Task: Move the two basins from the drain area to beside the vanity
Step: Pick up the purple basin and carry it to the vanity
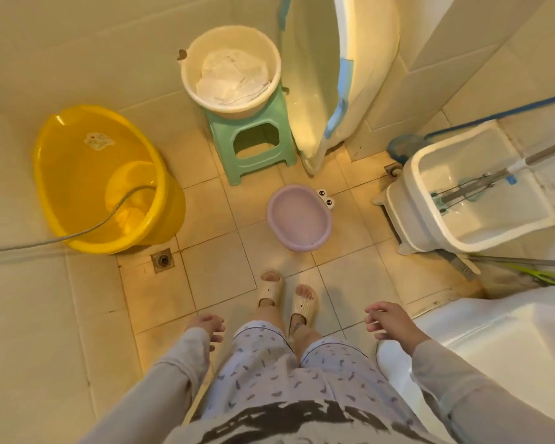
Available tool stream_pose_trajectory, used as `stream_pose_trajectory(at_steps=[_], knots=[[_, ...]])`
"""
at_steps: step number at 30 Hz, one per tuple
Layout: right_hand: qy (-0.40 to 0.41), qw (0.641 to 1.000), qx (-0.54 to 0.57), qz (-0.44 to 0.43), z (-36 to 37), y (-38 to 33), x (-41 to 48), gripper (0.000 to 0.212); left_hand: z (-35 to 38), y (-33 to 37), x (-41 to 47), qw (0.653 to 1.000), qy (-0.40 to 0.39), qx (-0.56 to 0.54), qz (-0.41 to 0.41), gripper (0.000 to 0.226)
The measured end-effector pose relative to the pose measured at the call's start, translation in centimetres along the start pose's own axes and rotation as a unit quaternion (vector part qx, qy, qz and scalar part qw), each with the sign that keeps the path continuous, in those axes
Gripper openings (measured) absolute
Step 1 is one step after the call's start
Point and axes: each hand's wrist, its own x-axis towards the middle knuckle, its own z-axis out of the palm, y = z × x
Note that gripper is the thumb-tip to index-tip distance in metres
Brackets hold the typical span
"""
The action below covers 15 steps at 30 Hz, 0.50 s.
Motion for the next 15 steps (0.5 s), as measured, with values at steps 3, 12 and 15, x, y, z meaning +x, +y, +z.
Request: stream_pose_trajectory(at_steps=[3, 12, 15], knots=[[0.018, 0.999, 0.018, 0.030, -0.3, -0.2, 0.5, 0.015, 0.7, 5.4, 1.0, 0.996, -0.018, 0.078, 0.041, 0.010], [0.036, 0.992, 0.088, 0.082, 0.7, -1.4, 5.9, 0.010, 4.7, 18.5, 5.5, 0.959, -0.081, 0.239, 0.131, 0.013], [0.034, 0.990, 0.092, 0.098, 2.1, -1.9, 10.5, 0.012, 7.5, 20.5, 10.2, 0.950, -0.083, 0.265, 0.145, 0.016]])
